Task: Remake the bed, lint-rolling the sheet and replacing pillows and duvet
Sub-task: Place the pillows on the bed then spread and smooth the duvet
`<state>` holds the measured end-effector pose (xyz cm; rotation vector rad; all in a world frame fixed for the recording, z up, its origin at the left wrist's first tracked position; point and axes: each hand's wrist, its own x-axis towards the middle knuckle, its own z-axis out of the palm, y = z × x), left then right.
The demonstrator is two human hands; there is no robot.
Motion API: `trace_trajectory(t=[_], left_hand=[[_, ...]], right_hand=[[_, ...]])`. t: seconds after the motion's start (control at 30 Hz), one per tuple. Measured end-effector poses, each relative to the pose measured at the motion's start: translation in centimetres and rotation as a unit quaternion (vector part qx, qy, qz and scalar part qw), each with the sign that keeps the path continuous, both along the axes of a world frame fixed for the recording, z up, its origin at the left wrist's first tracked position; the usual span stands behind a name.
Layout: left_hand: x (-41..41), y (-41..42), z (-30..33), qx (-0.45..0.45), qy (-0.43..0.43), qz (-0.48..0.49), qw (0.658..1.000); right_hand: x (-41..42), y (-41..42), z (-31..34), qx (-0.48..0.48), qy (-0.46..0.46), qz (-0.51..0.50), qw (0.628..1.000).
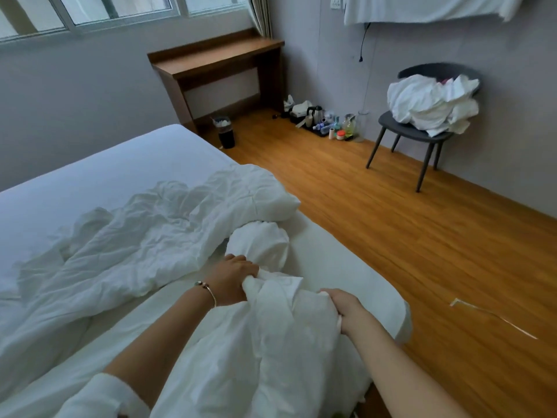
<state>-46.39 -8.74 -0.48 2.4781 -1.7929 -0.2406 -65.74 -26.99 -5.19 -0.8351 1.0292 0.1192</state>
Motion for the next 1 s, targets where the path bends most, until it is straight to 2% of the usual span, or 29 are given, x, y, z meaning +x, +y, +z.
trace_trajectory(t=[0.03, 0.1, 0.17, 0.2, 0.23, 0.3, 0.43, 0.47, 0.57, 0.63, 0.7, 0.77, 0.87, 0.93, 1.0], left_hand=[[-0.3, -0.8, 0.2, 0.086, 0.031, 0.037, 0.995], [-0.8, -2.7, 0.6, 0.227, 0.126, 0.077, 0.963], [-1.2, -4.9, 1.2, 0.301, 0.3, 0.123, 0.897], [-1.5, -6.1, 1.2, 0.324, 0.36, 0.141, 0.863], [-2.0, -7.3, 0.9, 0.336, 0.39, 0.159, 0.843], [-3.5, -9.5, 0.0, 0.384, 0.352, 0.184, 0.833], [-8.9, -9.5, -6.1, 0.437, 0.162, 0.08, 0.881], [-10.2, -8.3, -7.9, 0.446, 0.123, 0.059, 0.884], [-12.2, -4.2, -12.9, 0.438, 0.026, 0.03, 0.898], [-12.0, -2.9, -14.6, 0.408, 0.03, 0.036, 0.912], [-11.2, -3.7, -14.5, 0.371, 0.089, 0.046, 0.923], [-9.7, -6.1, -14.3, 0.295, 0.096, 0.056, 0.949], [-7.1, -10.6, -13.6, 0.195, 0.034, 0.041, 0.979], [-6.0, -12.9, -13.9, 0.19, 0.001, 0.011, 0.982], [-5.3, -14.9, -14.4, 0.233, -0.018, -0.01, 0.972]], right_hand=[[-0.8, -0.2, 0.4, -0.019, 0.013, -0.009, 1.0], [-2.0, -0.5, 0.7, -0.055, 0.007, -0.033, 0.998], [-2.9, -1.0, 0.3, -0.153, 0.002, -0.015, 0.988], [-3.6, -1.0, 0.4, -0.23, 0.006, 0.018, 0.973], [-4.3, -0.8, 0.6, -0.311, 0.014, 0.057, 0.948], [-5.7, -0.3, 0.1, -0.406, 0.035, 0.137, 0.903], [-8.8, 1.3, -3.5, -0.418, 0.15, 0.248, 0.861], [-9.5, 1.5, -4.8, -0.399, 0.174, 0.271, 0.859], [-10.9, 1.4, -8.6, -0.276, 0.214, 0.308, 0.885], [-11.4, 1.0, -10.7, -0.223, 0.22, 0.293, 0.903], [-11.2, 0.6, -12.3, -0.255, 0.22, 0.262, 0.904], [-10.1, -0.2, -13.5, -0.352, 0.232, 0.217, 0.88], [-7.1, -2.3, -13.3, -0.447, 0.243, 0.198, 0.838], [-5.8, -3.2, -13.4, -0.451, 0.248, 0.247, 0.821], [-5.4, -3.7, -14.4, -0.442, 0.248, 0.287, 0.813]])
